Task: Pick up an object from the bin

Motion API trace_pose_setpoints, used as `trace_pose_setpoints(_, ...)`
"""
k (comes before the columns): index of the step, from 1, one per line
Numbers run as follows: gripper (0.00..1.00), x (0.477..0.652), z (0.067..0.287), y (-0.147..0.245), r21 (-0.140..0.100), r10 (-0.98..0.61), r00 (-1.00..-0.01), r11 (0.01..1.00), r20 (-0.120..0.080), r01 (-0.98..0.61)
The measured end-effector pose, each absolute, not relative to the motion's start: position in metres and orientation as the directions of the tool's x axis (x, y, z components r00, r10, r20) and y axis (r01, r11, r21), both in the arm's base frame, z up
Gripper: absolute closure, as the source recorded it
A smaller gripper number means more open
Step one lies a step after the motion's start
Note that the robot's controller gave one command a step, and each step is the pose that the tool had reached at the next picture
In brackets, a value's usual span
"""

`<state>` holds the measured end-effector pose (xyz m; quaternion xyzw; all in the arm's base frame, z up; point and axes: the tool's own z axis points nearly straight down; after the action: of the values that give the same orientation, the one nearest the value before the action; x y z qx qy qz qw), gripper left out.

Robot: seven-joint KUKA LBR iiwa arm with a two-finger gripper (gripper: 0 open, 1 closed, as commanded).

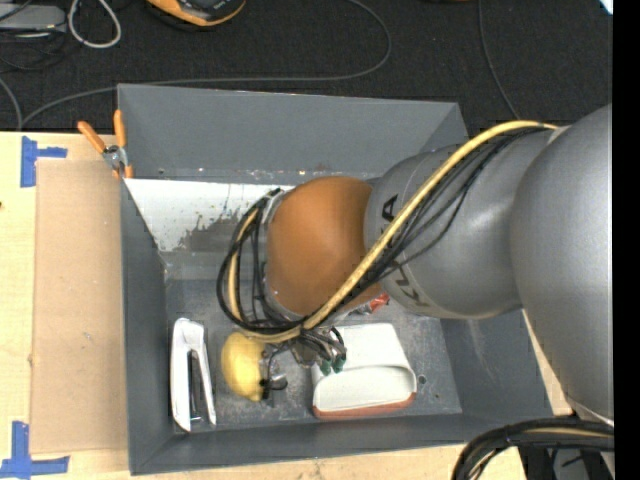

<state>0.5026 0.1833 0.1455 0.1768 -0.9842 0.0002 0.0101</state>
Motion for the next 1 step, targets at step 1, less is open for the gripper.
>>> trace_pose_setpoints(1, 1.0, 0.5028, 0.1346, 0.1746, 0.001, -0.342, -0.94, 0.94, 0.012, -0.342)
